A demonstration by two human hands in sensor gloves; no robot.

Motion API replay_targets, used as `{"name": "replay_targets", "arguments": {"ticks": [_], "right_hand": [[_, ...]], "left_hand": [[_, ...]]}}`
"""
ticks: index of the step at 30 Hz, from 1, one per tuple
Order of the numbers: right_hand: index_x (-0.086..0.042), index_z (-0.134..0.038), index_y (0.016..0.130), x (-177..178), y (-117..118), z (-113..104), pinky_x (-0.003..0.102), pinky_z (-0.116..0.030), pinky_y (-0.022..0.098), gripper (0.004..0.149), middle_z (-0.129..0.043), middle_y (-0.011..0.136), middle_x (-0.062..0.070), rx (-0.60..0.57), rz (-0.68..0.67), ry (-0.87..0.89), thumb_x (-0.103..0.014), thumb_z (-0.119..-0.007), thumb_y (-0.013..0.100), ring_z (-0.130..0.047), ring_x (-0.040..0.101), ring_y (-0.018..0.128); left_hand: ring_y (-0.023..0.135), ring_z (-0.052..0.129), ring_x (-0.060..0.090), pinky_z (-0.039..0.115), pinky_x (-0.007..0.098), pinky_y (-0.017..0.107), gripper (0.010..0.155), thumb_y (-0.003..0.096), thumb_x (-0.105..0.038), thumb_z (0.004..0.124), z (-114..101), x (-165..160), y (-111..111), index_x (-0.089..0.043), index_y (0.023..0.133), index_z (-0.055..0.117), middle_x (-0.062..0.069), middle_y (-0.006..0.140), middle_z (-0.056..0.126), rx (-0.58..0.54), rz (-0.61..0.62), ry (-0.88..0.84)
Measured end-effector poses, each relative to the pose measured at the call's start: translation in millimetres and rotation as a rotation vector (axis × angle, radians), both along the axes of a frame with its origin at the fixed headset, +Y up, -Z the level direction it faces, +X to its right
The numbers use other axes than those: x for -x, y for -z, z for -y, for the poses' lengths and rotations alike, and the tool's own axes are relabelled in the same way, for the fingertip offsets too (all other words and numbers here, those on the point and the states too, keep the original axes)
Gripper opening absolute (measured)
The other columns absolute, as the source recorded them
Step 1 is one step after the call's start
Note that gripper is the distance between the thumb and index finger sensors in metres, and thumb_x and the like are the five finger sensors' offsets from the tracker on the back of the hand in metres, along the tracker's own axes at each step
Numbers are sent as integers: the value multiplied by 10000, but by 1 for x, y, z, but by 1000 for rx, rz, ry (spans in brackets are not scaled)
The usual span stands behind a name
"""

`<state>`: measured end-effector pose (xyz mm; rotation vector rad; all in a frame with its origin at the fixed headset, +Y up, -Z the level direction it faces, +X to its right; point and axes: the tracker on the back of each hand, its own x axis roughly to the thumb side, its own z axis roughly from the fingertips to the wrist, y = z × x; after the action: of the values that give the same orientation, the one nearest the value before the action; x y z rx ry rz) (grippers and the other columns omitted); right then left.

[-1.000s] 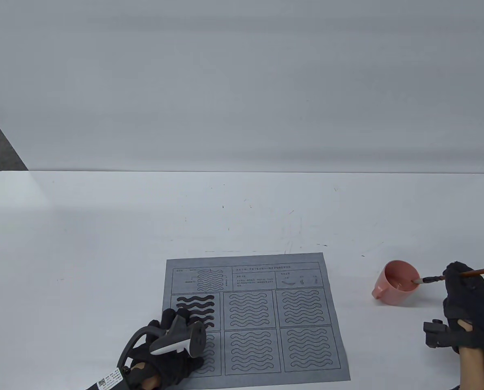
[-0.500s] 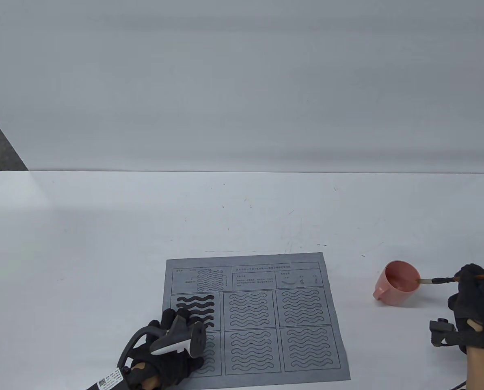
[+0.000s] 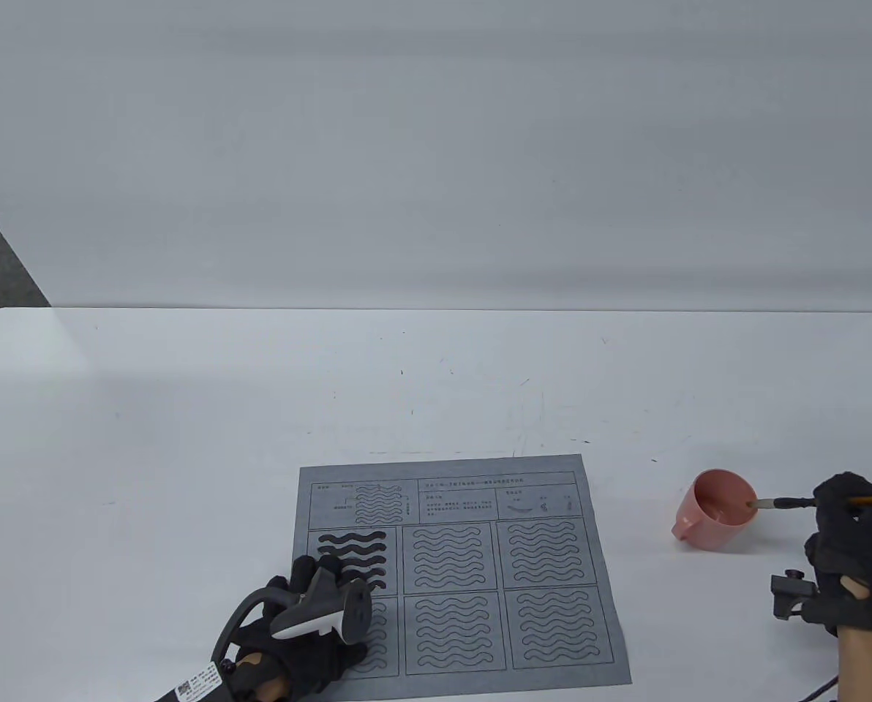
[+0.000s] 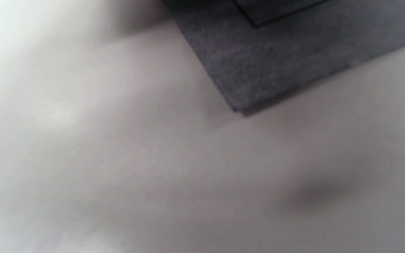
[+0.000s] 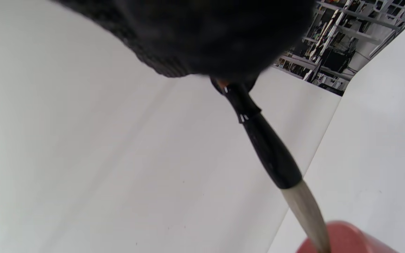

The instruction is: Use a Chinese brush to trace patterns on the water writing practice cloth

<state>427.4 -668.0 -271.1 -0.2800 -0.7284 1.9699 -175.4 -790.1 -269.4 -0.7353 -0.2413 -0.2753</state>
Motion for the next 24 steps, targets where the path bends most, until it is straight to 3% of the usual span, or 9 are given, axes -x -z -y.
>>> {"name": "replay_targets", "arguments": {"ticks": [12, 24], "right_hand": [[-60, -759, 801, -11, -1, 8, 242, -799, -190, 357, -882, 778, 232, 20, 46, 70, -164, -825, 466, -981, 74, 5], [-44, -754, 808, -16, -3, 9, 244, -817, -218, 351, -862, 792, 261, -23, -34, 154, -152, -809, 478, -1071, 166, 99]], "left_hand": [[1015, -186, 480, 111, 710, 765, 898, 354, -632, 356, 0, 0, 0, -333, 908, -284, 113, 1012, -311, 1, 1, 2], [1014, -185, 484, 112, 713, 764, 899, 355, -631, 355, 0, 0, 0, -329, 909, -284, 117, 1012, -309, 1, 1, 2]]}}
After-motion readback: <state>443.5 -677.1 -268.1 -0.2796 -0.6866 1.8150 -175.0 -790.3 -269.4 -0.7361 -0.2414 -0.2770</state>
